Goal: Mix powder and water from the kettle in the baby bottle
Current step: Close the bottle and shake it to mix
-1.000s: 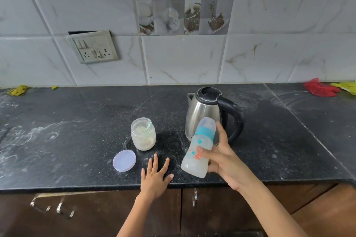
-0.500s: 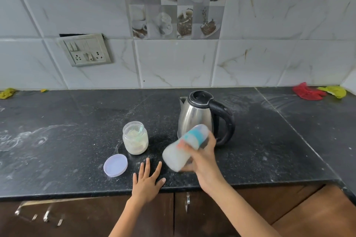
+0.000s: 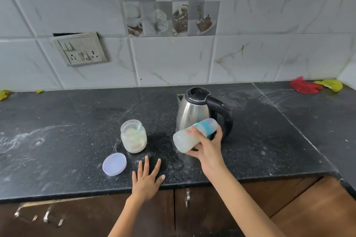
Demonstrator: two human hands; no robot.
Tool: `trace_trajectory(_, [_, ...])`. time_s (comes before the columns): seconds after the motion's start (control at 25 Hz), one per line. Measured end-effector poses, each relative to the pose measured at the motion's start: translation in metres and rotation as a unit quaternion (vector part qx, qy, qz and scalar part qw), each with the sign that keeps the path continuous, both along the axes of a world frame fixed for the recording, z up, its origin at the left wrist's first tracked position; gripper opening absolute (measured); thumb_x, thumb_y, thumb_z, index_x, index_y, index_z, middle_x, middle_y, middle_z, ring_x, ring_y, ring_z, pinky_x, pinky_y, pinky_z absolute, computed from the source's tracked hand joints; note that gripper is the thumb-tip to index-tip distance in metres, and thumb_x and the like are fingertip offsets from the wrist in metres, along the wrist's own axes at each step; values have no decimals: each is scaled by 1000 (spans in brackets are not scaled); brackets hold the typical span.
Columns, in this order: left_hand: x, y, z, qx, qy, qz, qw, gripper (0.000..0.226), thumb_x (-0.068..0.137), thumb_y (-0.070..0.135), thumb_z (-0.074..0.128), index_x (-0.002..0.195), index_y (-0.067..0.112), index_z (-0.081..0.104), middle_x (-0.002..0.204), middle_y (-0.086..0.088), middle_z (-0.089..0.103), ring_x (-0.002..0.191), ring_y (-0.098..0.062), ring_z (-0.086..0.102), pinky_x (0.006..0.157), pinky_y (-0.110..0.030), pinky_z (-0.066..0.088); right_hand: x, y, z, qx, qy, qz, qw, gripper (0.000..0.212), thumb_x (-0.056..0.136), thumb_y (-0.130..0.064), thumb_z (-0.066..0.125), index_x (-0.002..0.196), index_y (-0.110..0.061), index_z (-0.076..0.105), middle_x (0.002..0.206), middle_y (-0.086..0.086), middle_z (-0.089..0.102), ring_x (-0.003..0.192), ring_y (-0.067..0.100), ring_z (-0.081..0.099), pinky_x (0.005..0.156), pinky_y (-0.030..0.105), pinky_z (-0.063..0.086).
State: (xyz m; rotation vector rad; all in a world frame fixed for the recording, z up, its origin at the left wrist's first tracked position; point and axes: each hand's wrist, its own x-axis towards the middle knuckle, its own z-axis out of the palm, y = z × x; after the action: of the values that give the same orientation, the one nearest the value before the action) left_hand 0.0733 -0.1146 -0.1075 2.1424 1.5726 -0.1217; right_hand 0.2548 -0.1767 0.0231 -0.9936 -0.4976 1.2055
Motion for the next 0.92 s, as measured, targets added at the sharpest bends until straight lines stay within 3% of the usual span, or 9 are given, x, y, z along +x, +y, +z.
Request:
trace_trajectory(0.16, [-2,2,-4,0,8,0,1000,62,99,51,25,150,34,-6,156,-2,-30,143,-26,-28,117,-50,-9,-16,-6,-1,-16,-67,111,991,94,58,-16,91,129,-53,42,124,4,60,100,25,70,64,45,61])
trace_trajectory(0.28, [-2,3,-7,2,10,-1,1000,60,99,54,22,147,41,-11,156,-2,-30,143,-27,-28,116,-51,-8,-2,7,7,-14,64,-7,998,85,73,-14,82,139,-40,35,128,7,56,102,31,68,64,48,61])
trace_trajectory(0.32, [-1,2,-8,3,11,-1,1000,60,99,54,21,147,41,-11,156,-2,-30,143,-27,-28,116,-51,-8,-1,7,10,-17,71,-8,997,84,74,-15,81,139,-41,34,129,7,56,101,31,69,64,49,61])
trace_trajectory(0.44, [-2,3,-12,14,13,1,1000,60,98,54,21,149,37,-6,157,-2,-27,143,-27,-28,116,-51,-9,-12,1,7,1,-37,92,995,82,67,-19,87,129,-49,43,125,2,58,94,21,73,64,47,61])
trace_trajectory(0.6, [-1,1,-12,30,2,4,1000,60,98,55,22,148,40,-8,157,-2,-26,144,-27,-25,116,-50,-8,-6,9,11,-5,101,-3,995,78,77,-18,77,141,-35,36,125,9,60,97,31,70,61,47,61])
trace_trajectory(0.72, [-2,0,-11,24,2,9,1000,60,98,54,22,150,37,-4,158,-3,-24,144,-27,-25,116,-49,-10,-19,5,11,1,-20,116,993,85,64,-25,87,134,-45,42,118,0,66,96,24,73,62,47,60])
trace_trajectory(0.88, [-3,1,-13,28,-11,9,1000,61,98,56,23,148,41,-8,157,-1,-25,144,-25,-26,116,-49,-10,-9,14,17,15,95,5,995,70,80,-22,74,140,-32,39,123,8,61,96,29,70,61,46,61])
trace_trajectory(0.92, [-2,0,-14,27,-13,12,999,61,98,56,24,148,41,-6,158,0,-24,144,-25,-26,116,-48,-10,-11,12,17,1,82,16,997,72,80,-23,75,140,-35,38,125,9,60,98,30,69,61,46,61])
